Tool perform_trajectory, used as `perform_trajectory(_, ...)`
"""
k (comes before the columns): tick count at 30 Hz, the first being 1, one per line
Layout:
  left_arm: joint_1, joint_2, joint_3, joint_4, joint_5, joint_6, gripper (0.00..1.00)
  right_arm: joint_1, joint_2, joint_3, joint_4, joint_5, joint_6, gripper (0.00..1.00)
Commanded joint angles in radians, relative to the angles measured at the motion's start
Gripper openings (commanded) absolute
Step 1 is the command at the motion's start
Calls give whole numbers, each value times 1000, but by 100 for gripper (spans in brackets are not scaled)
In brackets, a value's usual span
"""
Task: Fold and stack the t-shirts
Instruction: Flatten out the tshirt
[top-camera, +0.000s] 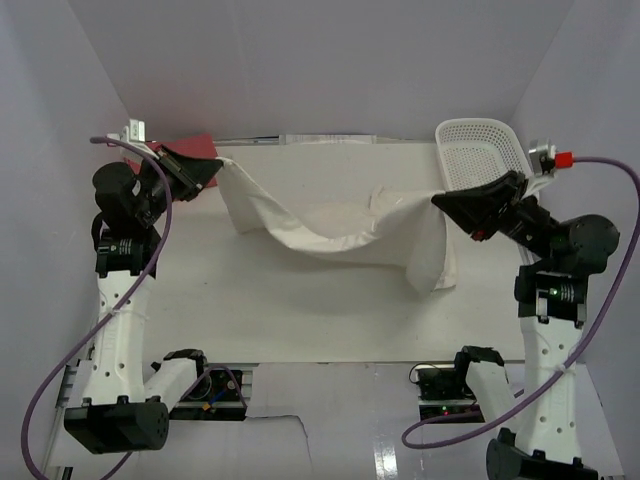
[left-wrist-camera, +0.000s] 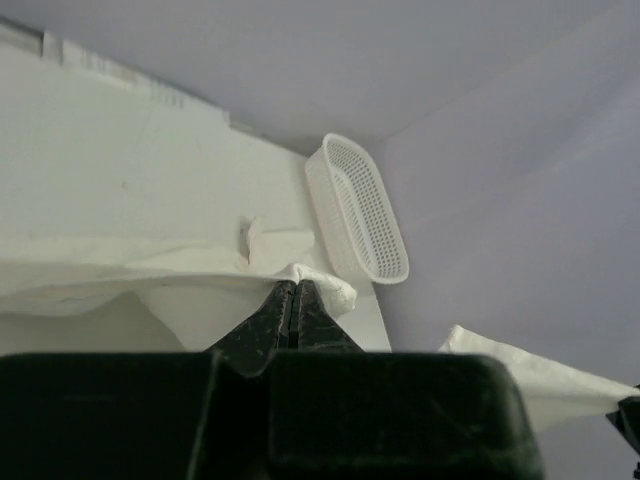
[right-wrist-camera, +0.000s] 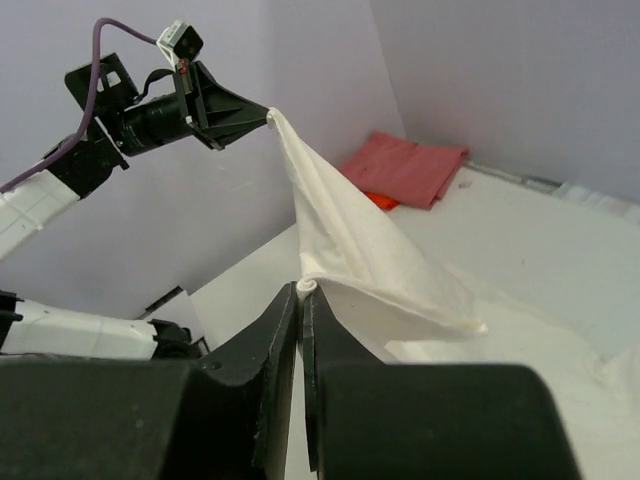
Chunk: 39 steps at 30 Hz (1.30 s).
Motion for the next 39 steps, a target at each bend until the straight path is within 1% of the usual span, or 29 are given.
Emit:
perform_trajectory(1,0,-121,-93,-225,-17,17,0,5,-179,-126,-174,-7,41,8)
perform_trajectory(2,0,-150,-132,-282,-14,12,0,3,-217,-225,-190,-3,66,8)
perform_trajectory(3,0,-205,-199,-325,-21,4,0,20,-285,-258,-237,-3,85,8)
perform_trajectory(4,0,-225,-229,-421,-46,-14,0,34,-306,-297,-307,14,80,8)
perform_trajectory(5,0,-239,-256,-454,-31,-12,0,44,-351,-312,-445,55,68,8)
perform_trajectory(6,0,-260,-285,-489,-23,-12,0,44,-374,-328,-501,65,59,8)
perform_trajectory(7,0,-267,-333,-575,-52,-12,0,44,-392,-360,-542,85,57,8)
perform_trajectory(8,0,-274,-358,-605,-54,-9,0,44,-426,-374,-613,94,53,8)
perform_trajectory(9,0,-291,-388,-622,-46,-8,0,44,-438,-384,-647,102,48,8)
perform_trajectory(10,0,-300,-451,-626,-43,-9,0,44,-448,-389,-674,120,43,8)
perform_trajectory(12,0,-311,-506,-631,-38,-31,0,44,-428,-360,-859,174,-33,8)
perform_trajectory(13,0,-307,-528,-631,-35,-34,0,44,-404,-334,-970,221,-85,8)
perform_trajectory(14,0,-301,-561,-632,-26,-39,0,44,-344,-308,-1060,293,-140,8)
perform_trajectory(15,0,-294,-577,-632,-20,-40,0,44,-315,-309,-1186,321,-244,8)
perform_trajectory(17,0,-261,-615,-632,-14,-37,0,44,-263,-328,-1285,419,-337,8)
perform_trajectory(19,0,-233,-638,-651,-23,-34,0,44,-268,-392,-1335,486,-375,8)
perform_trajectory(22,0,-172,-651,-698,-69,-23,0,44,-290,-443,-1378,546,-374,8)
perform_trajectory(24,0,-132,-623,-746,-142,-20,0,44,-278,-452,-1382,551,-398,8)
perform_trajectory(27,0,-72,-555,-773,-218,-6,0,44,-223,-412,-1396,566,-447,8)
perform_trajectory(30,0,0,-485,-746,-281,7,0,46,-118,-311,-1376,716,-495,8)
perform_trajectory(32,0,41,-467,-699,-276,12,0,54,-48,-291,-1307,715,-488,8)
perform_trajectory(34,0,124,-438,-634,-255,20,0,67,32,-260,-1256,691,-475,8)
perform_trajectory(35,0,150,-427,-593,-252,21,0,81,55,-262,-1179,698,-443,8)
perform_trajectory(36,0,178,-412,-574,-250,24,0,96,89,-259,-1150,715,-432,8)
perform_trajectory(37,0,230,-383,-560,-252,30,0,156,163,-259,-1123,759,-425,8)
perform_trajectory(39,0,278,-346,-539,-264,32,0,222,253,-253,-1058,813,-400,8)
